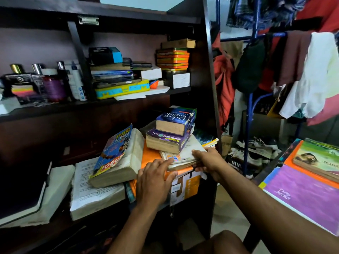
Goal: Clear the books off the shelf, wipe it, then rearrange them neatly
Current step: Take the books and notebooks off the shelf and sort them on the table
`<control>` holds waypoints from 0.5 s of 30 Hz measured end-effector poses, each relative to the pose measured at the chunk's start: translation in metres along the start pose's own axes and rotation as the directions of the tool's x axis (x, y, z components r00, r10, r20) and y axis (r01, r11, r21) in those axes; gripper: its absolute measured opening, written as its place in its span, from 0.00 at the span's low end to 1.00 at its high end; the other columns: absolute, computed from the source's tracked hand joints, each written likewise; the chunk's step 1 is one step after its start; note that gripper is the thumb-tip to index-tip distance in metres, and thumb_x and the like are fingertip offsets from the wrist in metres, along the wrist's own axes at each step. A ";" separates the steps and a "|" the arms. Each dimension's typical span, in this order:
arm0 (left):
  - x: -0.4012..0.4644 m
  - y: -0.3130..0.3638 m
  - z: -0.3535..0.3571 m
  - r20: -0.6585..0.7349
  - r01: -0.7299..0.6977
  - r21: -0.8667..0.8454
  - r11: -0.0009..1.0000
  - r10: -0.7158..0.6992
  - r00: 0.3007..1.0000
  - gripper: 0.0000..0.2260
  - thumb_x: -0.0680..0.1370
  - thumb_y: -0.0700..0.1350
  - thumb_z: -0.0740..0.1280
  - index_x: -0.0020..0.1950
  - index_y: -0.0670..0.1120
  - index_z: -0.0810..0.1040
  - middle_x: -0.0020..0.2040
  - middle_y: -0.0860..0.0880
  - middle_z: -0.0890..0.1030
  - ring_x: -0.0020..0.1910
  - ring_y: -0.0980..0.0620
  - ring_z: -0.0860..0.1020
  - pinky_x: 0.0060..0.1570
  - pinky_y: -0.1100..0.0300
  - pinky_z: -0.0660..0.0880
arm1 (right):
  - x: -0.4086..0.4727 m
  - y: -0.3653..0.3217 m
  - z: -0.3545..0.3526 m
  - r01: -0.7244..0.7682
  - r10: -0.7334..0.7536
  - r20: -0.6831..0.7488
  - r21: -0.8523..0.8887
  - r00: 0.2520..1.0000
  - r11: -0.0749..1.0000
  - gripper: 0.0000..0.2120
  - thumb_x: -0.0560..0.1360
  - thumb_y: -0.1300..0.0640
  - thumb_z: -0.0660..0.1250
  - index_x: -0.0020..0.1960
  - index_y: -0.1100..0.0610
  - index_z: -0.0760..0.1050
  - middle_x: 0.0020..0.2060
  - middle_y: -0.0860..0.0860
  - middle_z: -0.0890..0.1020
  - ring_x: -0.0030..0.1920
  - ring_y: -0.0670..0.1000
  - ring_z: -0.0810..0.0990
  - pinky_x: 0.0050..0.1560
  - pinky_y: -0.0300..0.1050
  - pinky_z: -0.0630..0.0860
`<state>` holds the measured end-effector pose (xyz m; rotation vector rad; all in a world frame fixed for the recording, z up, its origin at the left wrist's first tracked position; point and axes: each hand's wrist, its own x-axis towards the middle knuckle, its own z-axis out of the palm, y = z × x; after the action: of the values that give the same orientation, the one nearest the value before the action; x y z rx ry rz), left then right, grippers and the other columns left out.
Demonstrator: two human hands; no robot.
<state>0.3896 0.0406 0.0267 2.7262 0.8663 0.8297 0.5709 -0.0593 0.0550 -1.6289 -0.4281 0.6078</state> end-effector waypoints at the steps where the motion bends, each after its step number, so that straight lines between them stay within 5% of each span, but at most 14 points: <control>1: 0.000 0.000 0.000 0.005 0.004 -0.002 1.000 -0.004 1.000 0.23 0.81 0.65 0.58 0.76 0.64 0.66 0.69 0.59 0.73 0.67 0.56 0.69 0.64 0.55 0.64 | -0.001 -0.003 0.002 -0.011 0.011 -0.011 -0.010 1.000 1.000 0.09 0.81 0.60 0.67 0.58 0.65 0.75 0.38 0.59 0.82 0.27 0.51 0.77 0.24 0.41 0.75; 5: 0.001 0.002 0.001 0.001 0.041 -0.008 0.999 -0.041 0.999 0.23 0.80 0.65 0.61 0.74 0.61 0.68 0.67 0.57 0.73 0.66 0.54 0.70 0.61 0.55 0.65 | 0.000 -0.023 0.015 0.091 -0.118 -0.082 -0.281 0.990 0.955 0.08 0.80 0.59 0.67 0.54 0.64 0.75 0.37 0.57 0.82 0.27 0.51 0.79 0.25 0.43 0.76; 9: 0.002 0.004 0.001 -0.009 0.079 -0.006 0.997 -0.079 0.997 0.24 0.79 0.66 0.63 0.72 0.59 0.66 0.64 0.53 0.73 0.64 0.52 0.71 0.60 0.55 0.67 | 0.001 -0.061 0.035 0.230 -0.287 -0.004 -0.587 0.958 0.777 0.10 0.80 0.53 0.68 0.43 0.55 0.71 0.41 0.54 0.81 0.43 0.58 0.83 0.46 0.52 0.80; 15: 0.004 0.002 0.004 -0.037 0.090 -0.064 0.994 -0.093 0.995 0.27 0.77 0.64 0.66 0.71 0.54 0.67 0.69 0.48 0.70 0.67 0.46 0.69 0.62 0.49 0.69 | 0.012 -0.091 0.051 0.437 -0.367 0.245 -0.608 0.897 0.663 0.09 0.77 0.54 0.71 0.51 0.57 0.74 0.48 0.59 0.84 0.49 0.62 0.84 0.53 0.60 0.80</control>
<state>0.3954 0.0410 0.0259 2.6037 0.9494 0.8798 0.5556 0.0019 0.1394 -2.0711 -1.1531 0.1912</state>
